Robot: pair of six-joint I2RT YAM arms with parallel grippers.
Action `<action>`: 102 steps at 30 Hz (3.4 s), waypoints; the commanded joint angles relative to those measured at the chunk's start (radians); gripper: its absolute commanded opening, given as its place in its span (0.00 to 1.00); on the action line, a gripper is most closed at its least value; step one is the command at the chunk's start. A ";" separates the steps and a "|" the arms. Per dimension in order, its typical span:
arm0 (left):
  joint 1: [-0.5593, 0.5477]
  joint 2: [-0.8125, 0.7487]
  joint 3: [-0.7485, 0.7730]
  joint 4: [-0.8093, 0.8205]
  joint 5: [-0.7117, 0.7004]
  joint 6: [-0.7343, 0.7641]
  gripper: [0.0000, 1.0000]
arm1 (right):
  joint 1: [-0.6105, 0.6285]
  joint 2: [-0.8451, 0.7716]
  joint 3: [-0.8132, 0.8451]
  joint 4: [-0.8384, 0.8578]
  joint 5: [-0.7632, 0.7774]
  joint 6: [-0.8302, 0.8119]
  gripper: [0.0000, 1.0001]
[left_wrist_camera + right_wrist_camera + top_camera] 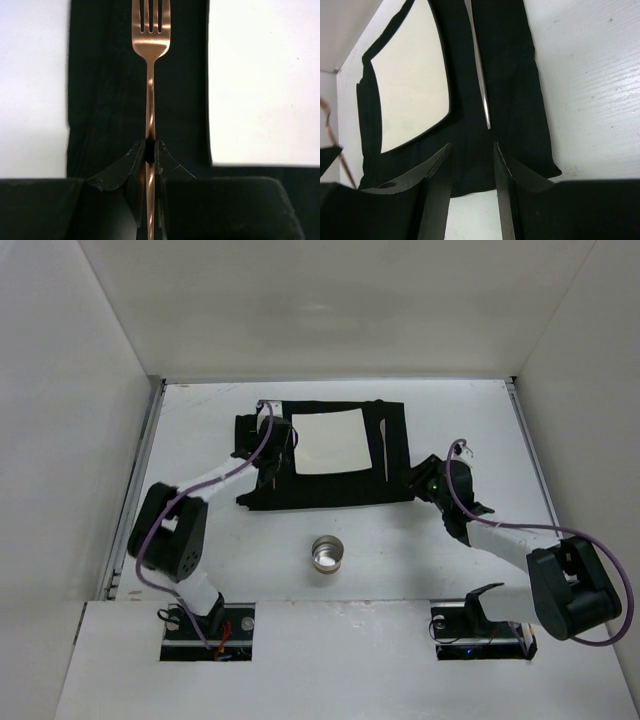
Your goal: Set the dinner table for one person
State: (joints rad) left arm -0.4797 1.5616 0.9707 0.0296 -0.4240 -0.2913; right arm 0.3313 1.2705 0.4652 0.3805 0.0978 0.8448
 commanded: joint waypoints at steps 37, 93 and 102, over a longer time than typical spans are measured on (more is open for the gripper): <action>0.025 -0.061 -0.059 0.228 0.117 -0.072 0.54 | 0.234 -0.072 0.151 -0.164 0.131 -0.156 0.46; 0.079 -0.669 -0.820 0.635 -0.019 -0.465 0.60 | -0.071 0.703 1.437 -0.888 0.083 -0.369 0.07; 0.079 -0.633 -0.817 0.659 -0.002 -0.471 0.60 | -0.128 0.886 1.595 -0.976 0.086 -0.380 0.08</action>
State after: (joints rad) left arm -0.4038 0.9287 0.1520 0.6178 -0.4286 -0.7509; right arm 0.1959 2.1757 1.9797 -0.5701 0.1913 0.4828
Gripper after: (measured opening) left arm 0.600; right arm 0.089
